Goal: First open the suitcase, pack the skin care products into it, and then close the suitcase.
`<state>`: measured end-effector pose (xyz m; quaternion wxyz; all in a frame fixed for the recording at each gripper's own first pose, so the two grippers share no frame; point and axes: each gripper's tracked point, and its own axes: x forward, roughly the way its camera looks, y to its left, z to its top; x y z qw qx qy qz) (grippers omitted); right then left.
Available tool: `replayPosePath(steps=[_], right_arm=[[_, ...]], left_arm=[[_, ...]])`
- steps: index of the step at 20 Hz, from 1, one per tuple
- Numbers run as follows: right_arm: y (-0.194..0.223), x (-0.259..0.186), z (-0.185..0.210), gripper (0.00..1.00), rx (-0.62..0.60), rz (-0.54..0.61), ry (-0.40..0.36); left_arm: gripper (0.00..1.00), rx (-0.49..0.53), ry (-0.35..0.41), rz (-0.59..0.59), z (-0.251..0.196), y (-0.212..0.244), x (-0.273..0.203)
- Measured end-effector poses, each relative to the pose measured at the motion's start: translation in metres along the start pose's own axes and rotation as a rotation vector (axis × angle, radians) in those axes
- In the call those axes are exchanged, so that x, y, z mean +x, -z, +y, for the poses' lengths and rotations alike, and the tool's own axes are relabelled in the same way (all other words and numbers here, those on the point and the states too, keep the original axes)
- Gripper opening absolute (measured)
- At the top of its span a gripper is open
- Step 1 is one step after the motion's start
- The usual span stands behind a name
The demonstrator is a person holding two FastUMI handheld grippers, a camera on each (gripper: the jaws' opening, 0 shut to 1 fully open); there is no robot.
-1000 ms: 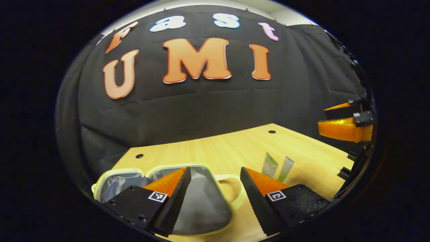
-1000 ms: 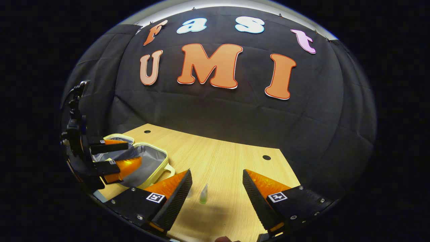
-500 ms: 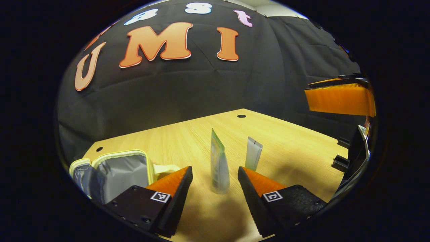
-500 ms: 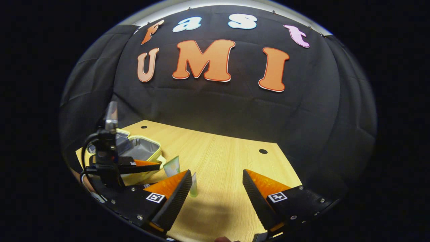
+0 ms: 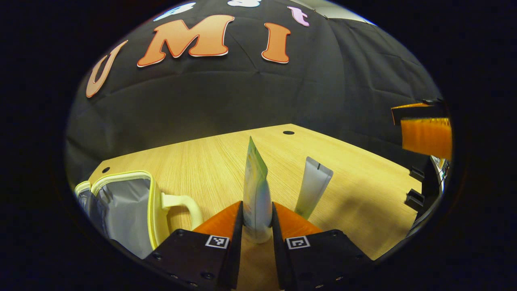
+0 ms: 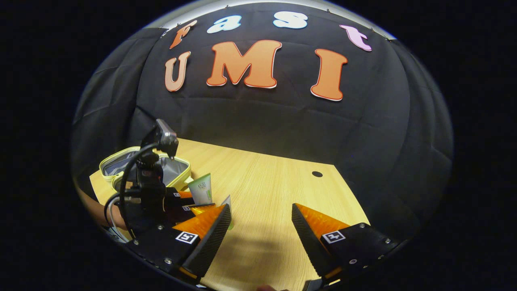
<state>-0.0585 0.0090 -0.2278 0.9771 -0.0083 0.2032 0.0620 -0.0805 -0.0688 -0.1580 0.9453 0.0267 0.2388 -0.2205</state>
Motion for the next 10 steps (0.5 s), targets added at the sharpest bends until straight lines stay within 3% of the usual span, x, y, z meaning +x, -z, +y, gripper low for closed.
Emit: replayPosePath(steps=[5,7,10], right_arm=[[0.009,0.015,0.016,0.96,-0.006,0.069,-0.099],[0.020,0.028,0.023,0.93,-0.017,0.096,-0.146],[0.041,0.050,0.036,0.96,-0.056,0.128,-0.219]], left_arm=[[0.37,-0.055,-0.077,-0.005,0.013,-0.031,-0.021],[0.37,-0.055,-0.128,-0.011,0.025,-0.041,-0.029],[0.37,-0.054,-0.210,-0.004,0.042,-0.046,-0.047]])
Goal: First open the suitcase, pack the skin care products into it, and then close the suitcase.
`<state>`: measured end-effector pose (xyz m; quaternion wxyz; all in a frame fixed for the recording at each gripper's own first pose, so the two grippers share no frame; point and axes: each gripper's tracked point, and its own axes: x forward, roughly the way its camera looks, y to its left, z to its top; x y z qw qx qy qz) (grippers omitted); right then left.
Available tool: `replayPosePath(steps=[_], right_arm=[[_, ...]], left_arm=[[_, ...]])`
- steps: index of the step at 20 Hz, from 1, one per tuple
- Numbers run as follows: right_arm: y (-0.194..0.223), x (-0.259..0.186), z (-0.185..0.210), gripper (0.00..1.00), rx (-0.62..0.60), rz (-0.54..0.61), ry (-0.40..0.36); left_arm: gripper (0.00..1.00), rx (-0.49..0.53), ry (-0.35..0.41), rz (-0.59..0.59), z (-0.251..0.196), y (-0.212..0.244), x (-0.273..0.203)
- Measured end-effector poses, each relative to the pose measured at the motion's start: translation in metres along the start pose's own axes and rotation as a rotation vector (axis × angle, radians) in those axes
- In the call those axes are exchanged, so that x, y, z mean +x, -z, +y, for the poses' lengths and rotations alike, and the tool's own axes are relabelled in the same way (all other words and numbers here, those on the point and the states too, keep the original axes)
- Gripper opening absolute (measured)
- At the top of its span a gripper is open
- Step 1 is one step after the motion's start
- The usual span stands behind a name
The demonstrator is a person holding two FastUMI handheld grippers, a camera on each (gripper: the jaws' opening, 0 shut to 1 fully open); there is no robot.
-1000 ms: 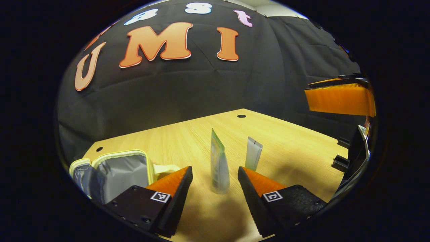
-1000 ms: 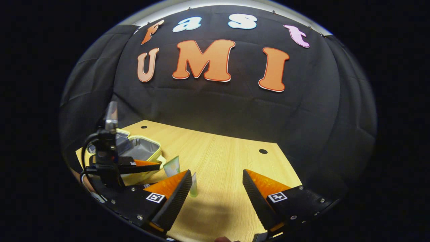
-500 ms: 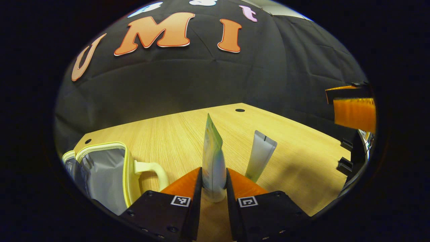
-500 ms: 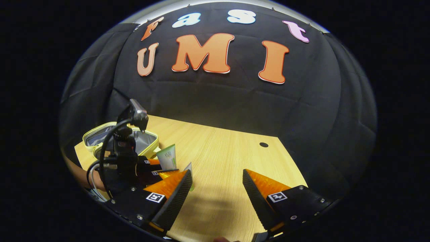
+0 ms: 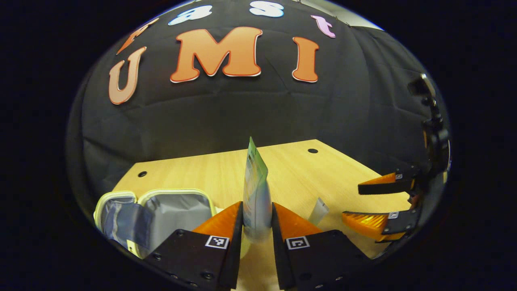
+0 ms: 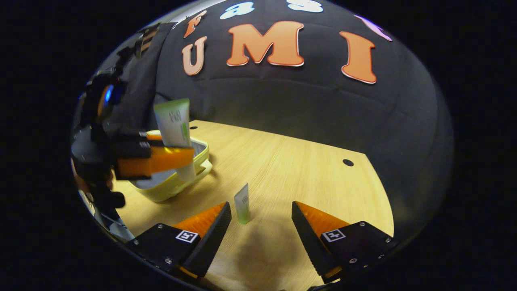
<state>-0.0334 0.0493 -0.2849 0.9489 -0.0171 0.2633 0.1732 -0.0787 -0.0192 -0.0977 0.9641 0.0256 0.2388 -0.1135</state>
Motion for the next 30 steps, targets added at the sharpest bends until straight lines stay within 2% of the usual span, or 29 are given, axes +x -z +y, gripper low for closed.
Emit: replayPosePath(steps=[4,7,9,10,11,12,14,15,16,18,19,20,24,30], right_arm=[[0.020,0.032,0.012,0.93,-0.003,0.044,-0.093],[0.041,0.052,0.020,0.91,0.018,0.104,-0.146],[0.040,0.064,0.025,0.85,0.013,0.100,-0.156],[0.040,0.070,0.026,0.71,0.004,0.103,-0.152],[0.041,0.073,0.029,0.71,-0.004,0.106,-0.152],[0.040,0.073,0.031,0.62,-0.009,0.111,-0.153],[0.036,0.074,0.033,0.50,-0.012,0.101,-0.137],[0.030,0.069,0.032,0.45,-0.004,0.096,-0.125],[0.033,0.071,0.037,0.34,0.008,0.110,-0.130],[0.032,0.065,0.047,0.33,0.026,0.127,-0.131],[0.026,0.058,0.052,0.27,0.032,0.127,-0.131],[0.016,0.053,0.057,0.32,0.034,0.115,-0.125],[-0.029,0.028,0.083,0.32,0.040,0.062,-0.120],[-0.082,0.022,0.142,0.32,0.052,0.015,-0.136]], left_arm=[[0.39,0.009,-0.125,0.017,0.034,0.002,-0.019],[0.36,-0.012,-0.214,0.039,0.057,0.012,-0.032],[0.37,-0.028,-0.261,0.047,0.069,0.016,-0.043],[0.37,-0.037,-0.278,0.047,0.074,0.016,-0.047],[0.37,-0.044,-0.291,0.048,0.081,0.018,-0.049],[0.37,-0.047,-0.299,0.047,0.086,0.018,-0.051],[0.37,-0.050,-0.307,0.062,0.097,0.024,-0.055],[0.37,-0.054,-0.305,0.071,0.101,0.026,-0.057],[0.36,-0.056,-0.301,0.081,0.106,0.028,-0.058],[0.36,-0.057,-0.286,0.097,0.113,0.032,-0.059],[0.36,-0.058,-0.275,0.114,0.117,0.036,-0.061],[0.36,-0.062,-0.262,0.124,0.121,0.038,-0.061],[0.37,-0.063,-0.178,0.192,0.139,0.053,-0.055],[0.37,-0.134,-0.042,0.399,0.157,0.105,-0.027]])
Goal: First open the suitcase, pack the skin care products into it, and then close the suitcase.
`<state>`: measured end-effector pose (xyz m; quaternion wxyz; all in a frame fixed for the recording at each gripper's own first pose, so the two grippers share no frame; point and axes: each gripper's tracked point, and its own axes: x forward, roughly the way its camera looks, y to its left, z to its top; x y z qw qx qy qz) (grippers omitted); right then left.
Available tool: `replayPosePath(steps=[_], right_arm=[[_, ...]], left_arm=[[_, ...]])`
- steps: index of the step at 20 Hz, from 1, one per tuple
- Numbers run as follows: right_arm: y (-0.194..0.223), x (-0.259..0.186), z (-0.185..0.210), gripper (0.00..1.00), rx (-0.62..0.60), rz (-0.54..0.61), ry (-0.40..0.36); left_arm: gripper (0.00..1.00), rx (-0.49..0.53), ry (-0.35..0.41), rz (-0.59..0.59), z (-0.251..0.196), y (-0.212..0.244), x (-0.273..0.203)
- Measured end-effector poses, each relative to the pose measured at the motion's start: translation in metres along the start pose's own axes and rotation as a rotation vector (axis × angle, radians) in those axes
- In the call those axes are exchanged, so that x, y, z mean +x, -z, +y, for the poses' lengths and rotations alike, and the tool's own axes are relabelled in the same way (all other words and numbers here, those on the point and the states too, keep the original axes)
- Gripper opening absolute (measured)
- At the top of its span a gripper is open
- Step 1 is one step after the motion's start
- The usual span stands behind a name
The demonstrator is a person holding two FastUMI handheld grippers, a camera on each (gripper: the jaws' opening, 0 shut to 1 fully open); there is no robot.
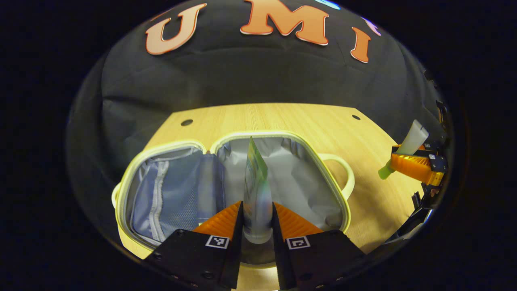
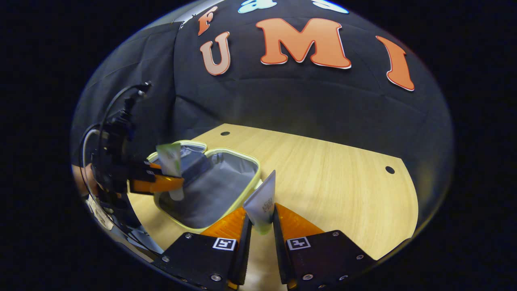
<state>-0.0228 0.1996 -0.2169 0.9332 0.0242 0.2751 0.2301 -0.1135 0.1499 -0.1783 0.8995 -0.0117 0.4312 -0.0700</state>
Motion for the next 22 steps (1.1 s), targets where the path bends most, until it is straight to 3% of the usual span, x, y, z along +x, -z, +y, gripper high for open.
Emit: replayPosePath(steps=[6,13,17,18,20,22], right_arm=[[0.004,0.033,0.051,0.32,0.036,0.062,-0.017],[0.019,0.069,0.080,0.32,0.072,0.159,-0.027],[0.026,0.089,0.086,0.32,0.106,0.217,-0.031],[0.028,0.093,0.089,0.32,0.110,0.236,-0.036],[0.032,0.095,0.090,0.32,0.114,0.265,-0.043],[0.040,0.106,0.092,0.32,0.117,0.304,-0.044]], left_arm=[[0.37,-0.025,0.105,0.227,0.006,0.032,0.031],[0.37,-0.080,0.111,0.262,0.011,0.025,0.071],[0.51,-0.099,0.134,0.156,0.009,0.004,0.057],[0.62,-0.093,0.122,0.107,0.014,-0.006,0.048],[0.76,-0.088,0.095,0.019,0.038,-0.023,0.029],[0.79,-0.113,0.054,-0.053,0.068,-0.038,0.004]])
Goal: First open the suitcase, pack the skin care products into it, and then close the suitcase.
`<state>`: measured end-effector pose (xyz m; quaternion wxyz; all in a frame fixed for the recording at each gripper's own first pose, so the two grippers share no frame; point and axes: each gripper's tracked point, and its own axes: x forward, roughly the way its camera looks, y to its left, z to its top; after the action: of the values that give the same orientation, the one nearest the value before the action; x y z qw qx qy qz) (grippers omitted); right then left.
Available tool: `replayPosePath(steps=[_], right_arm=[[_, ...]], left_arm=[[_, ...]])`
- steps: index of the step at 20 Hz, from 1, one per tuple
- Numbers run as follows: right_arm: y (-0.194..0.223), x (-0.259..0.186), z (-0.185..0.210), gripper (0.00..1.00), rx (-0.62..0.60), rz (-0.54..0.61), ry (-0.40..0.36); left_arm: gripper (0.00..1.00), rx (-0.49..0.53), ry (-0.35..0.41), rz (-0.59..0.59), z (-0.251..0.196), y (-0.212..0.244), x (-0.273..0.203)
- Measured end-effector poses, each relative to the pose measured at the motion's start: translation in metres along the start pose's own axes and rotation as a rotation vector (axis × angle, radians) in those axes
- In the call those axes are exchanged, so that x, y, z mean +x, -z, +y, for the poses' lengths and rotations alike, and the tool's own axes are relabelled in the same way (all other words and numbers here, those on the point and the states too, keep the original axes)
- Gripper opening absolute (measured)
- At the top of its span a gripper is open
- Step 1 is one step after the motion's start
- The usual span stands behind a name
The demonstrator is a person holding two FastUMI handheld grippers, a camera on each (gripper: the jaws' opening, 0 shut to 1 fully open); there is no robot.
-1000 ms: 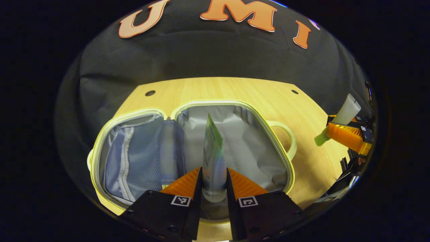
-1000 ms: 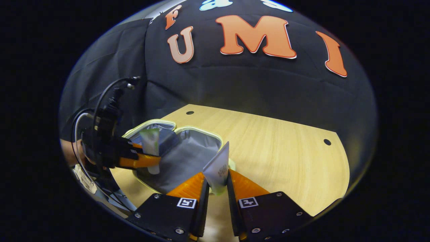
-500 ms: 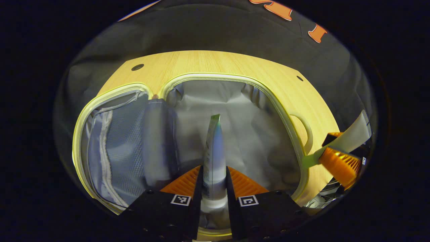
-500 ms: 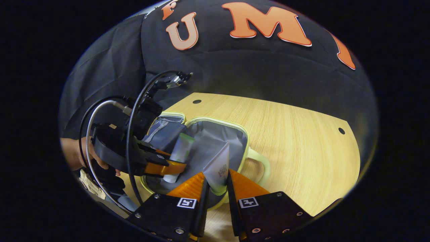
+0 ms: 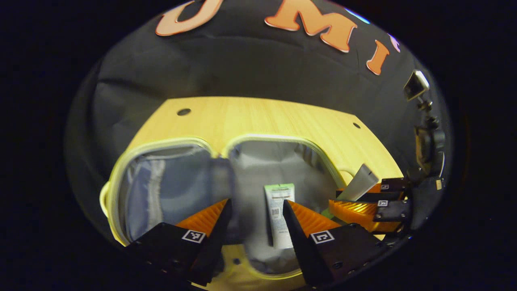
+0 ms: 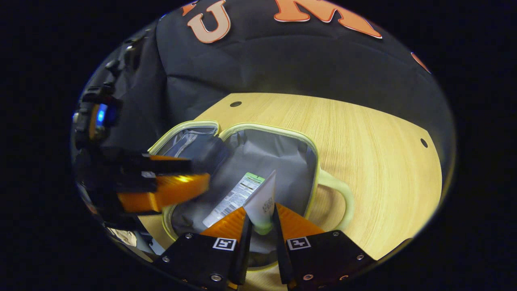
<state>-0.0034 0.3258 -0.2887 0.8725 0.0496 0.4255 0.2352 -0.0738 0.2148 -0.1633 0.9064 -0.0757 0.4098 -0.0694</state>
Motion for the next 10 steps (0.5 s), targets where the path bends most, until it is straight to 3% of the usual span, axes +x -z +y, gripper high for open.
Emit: replayPosePath(steps=[2,5,9,10], right_arm=[[0.012,0.014,0.005,0.32,0.017,0.061,-0.012],[0.025,0.026,0.009,0.32,0.044,0.129,-0.010],[0.020,0.037,0.006,0.32,0.104,0.141,0.013],[0.020,0.038,0.001,0.32,0.109,0.143,0.032]], left_arm=[[0.78,-0.055,-0.052,-0.056,0.039,-0.014,-0.030],[0.84,-0.115,-0.137,-0.108,0.104,-0.030,-0.077],[0.86,-0.247,-0.230,-0.146,0.200,-0.025,-0.124],[0.82,-0.282,-0.247,-0.152,0.222,-0.024,-0.133]])
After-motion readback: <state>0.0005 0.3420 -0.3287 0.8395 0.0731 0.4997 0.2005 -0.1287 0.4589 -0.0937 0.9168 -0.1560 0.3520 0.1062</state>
